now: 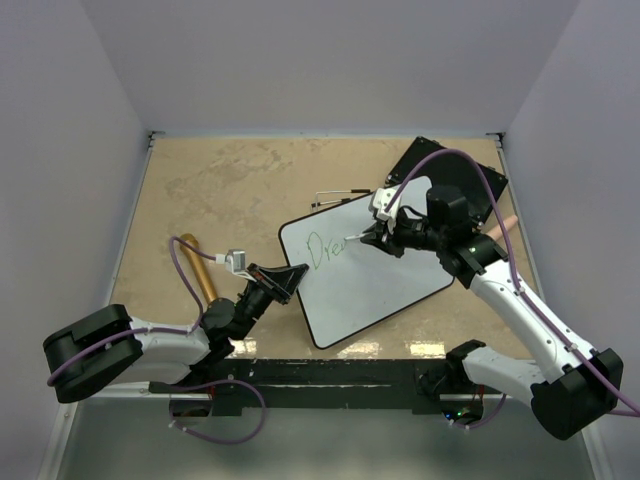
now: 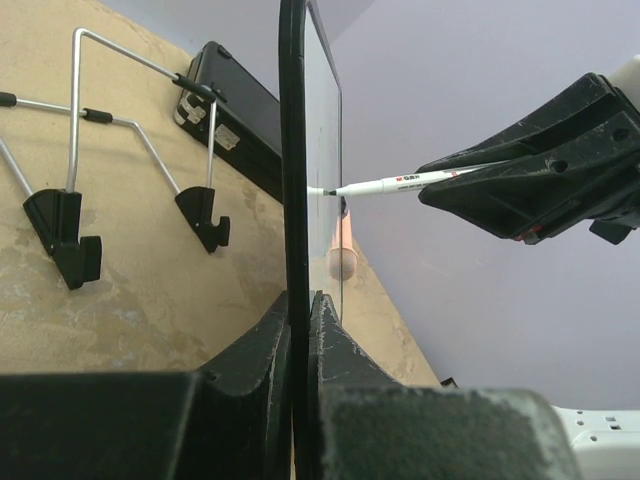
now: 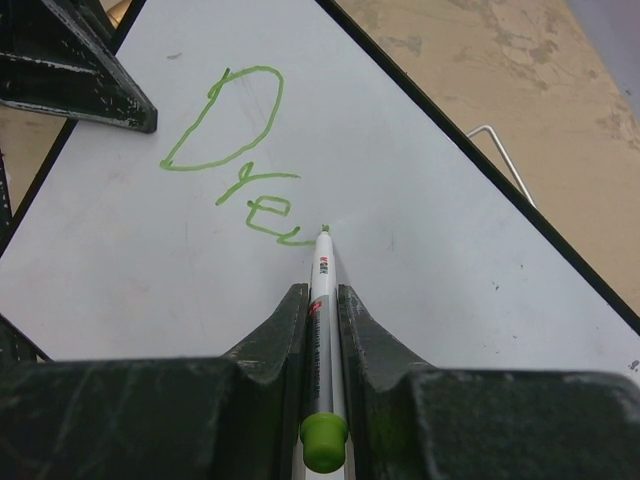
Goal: Write a sentence on the whiteboard
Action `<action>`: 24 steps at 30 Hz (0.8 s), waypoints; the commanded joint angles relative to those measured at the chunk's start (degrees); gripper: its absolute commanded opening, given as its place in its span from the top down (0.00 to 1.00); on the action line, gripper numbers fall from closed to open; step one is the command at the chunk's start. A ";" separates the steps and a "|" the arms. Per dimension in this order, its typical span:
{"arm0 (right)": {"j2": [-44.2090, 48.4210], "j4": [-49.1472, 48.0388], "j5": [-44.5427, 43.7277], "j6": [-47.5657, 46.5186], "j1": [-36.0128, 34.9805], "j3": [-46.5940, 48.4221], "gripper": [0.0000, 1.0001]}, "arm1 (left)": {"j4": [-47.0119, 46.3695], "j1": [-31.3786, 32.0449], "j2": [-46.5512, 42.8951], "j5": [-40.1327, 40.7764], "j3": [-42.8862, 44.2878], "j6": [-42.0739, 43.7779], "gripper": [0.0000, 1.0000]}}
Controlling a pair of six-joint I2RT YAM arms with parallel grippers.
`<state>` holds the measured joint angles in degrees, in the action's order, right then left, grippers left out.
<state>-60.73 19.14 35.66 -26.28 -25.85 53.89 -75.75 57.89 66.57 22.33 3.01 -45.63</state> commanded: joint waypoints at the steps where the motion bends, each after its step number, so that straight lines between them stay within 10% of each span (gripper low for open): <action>1: 0.79 2.92 -0.06 -2.27 0.18 -0.80 1.00 | -1.69 0.21 -0.74 0.00 -2.65 7.74 1.00; 24: 1.93 4.69 4.50 -3.25 0.18 1.39 1.00 | -1.69 0.12 -0.47 -0.27 -2.48 7.75 1.00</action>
<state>-58.52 25.30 35.88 -29.50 -25.82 52.99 -75.77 57.89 66.39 22.48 2.98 -45.30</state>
